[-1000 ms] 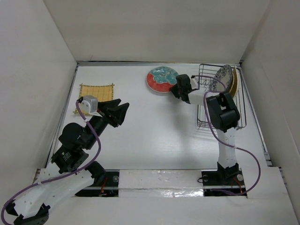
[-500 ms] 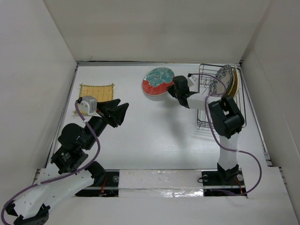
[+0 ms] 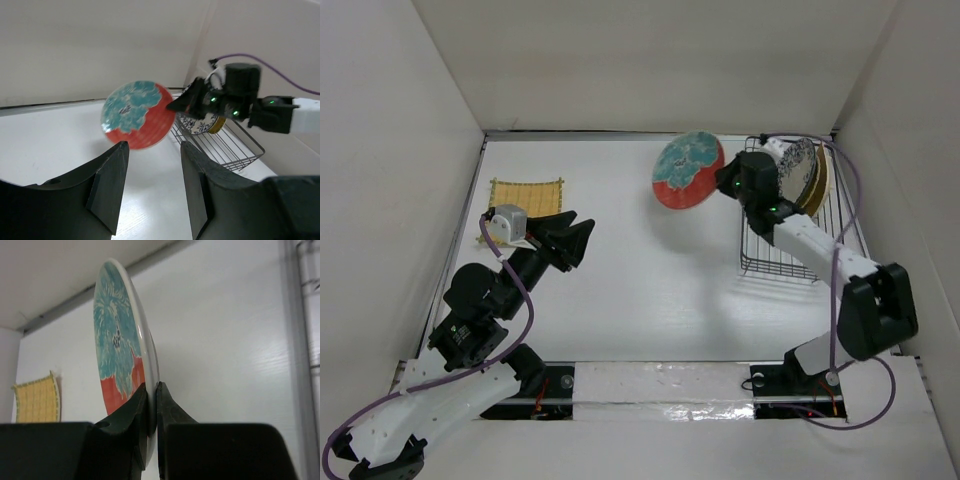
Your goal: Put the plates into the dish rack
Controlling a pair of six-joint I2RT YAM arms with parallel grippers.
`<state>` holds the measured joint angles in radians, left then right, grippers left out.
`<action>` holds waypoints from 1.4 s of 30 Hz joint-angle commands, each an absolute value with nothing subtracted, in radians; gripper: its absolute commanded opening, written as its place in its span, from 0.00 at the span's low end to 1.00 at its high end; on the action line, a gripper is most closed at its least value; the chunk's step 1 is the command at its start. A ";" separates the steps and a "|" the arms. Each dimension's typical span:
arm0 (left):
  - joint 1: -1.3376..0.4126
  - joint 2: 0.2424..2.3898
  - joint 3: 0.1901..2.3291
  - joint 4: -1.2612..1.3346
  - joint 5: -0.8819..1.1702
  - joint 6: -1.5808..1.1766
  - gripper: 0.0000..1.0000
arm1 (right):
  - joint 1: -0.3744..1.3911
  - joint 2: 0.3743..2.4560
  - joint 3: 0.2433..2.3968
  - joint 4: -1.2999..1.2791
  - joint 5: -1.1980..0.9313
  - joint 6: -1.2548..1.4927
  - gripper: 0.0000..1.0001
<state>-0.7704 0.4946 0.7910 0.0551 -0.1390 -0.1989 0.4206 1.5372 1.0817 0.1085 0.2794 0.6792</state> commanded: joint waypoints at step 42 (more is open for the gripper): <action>-0.769 0.514 0.792 0.095 -0.129 -0.193 0.44 | 0.156 1.595 1.723 -0.301 0.698 -0.190 0.00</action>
